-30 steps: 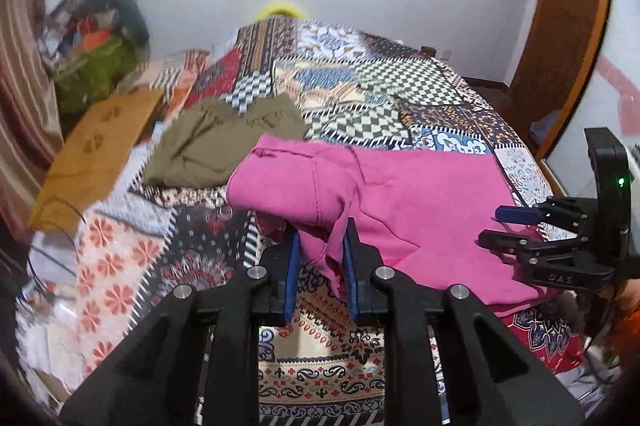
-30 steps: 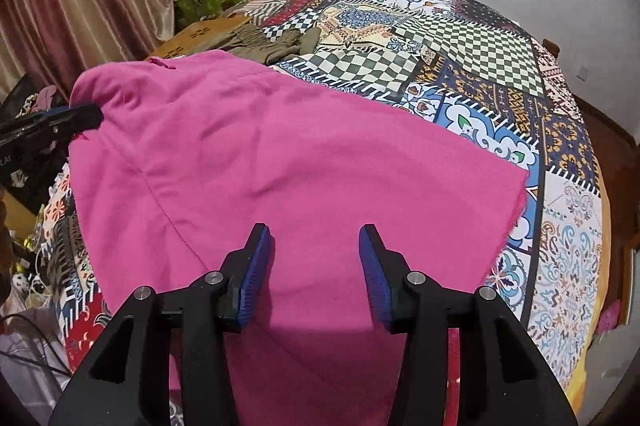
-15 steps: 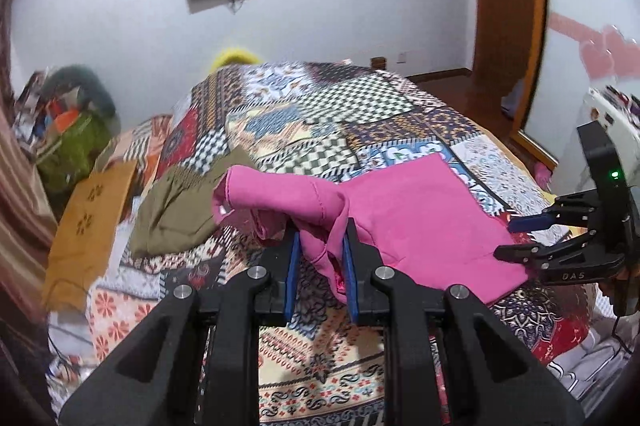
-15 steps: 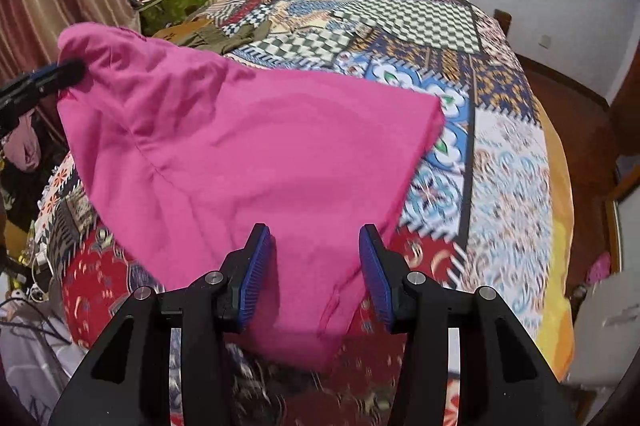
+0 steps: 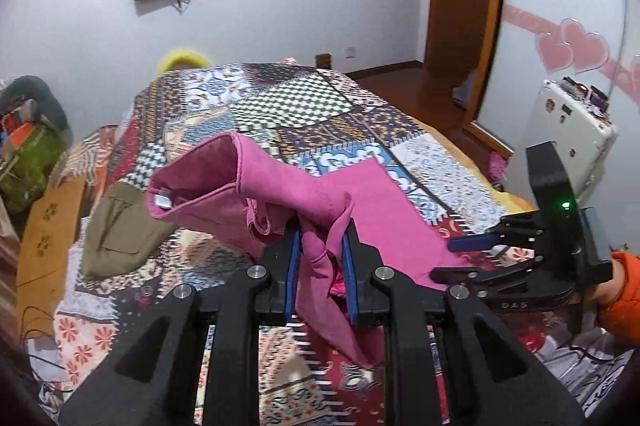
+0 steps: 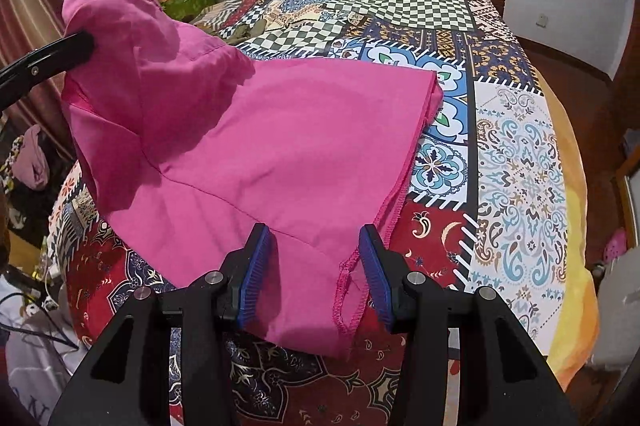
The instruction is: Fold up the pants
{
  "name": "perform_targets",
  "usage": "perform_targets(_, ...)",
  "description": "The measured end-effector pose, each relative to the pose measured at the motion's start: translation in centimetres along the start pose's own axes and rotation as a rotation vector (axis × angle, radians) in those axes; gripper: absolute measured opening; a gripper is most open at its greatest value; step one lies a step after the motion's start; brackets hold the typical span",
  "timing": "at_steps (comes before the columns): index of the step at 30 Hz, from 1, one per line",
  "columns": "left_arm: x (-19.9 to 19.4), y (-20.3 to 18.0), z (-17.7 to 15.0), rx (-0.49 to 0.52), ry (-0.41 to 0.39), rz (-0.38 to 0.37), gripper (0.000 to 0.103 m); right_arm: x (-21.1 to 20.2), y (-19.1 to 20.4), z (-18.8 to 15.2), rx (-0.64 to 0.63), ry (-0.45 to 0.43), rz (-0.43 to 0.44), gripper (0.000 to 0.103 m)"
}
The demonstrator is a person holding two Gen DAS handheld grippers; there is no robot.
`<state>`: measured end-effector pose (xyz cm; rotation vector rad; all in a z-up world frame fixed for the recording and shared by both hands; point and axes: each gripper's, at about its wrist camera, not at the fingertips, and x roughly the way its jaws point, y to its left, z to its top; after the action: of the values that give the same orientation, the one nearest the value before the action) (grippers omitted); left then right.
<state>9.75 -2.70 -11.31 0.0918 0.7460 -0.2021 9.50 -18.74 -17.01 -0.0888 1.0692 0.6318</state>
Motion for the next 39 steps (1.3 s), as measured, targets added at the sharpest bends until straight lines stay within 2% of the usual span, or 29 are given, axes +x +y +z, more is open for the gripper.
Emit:
perform_targets(8, 1.6, -2.0, 0.5, 0.023, 0.060, -0.098, 0.019, -0.1, -0.1, -0.3, 0.015, -0.009, 0.013, 0.042)
perform_targets(18, 4.6, -4.1, 0.3, 0.064, 0.188, -0.186, 0.019, -0.4, -0.2, -0.5, 0.034, -0.021, 0.016, 0.042)
perform_targets(27, 6.0, -5.3, -0.6, 0.080, 0.269, -0.223, 0.019, -1.3, -1.1, -0.8, 0.060, -0.041, -0.006, 0.042)
perform_targets(39, 6.5, -5.9, -0.5, 0.057, 0.302, -0.231, 0.021, -2.2, -1.9, -0.8, 0.075, -0.062, -0.018, 0.042)
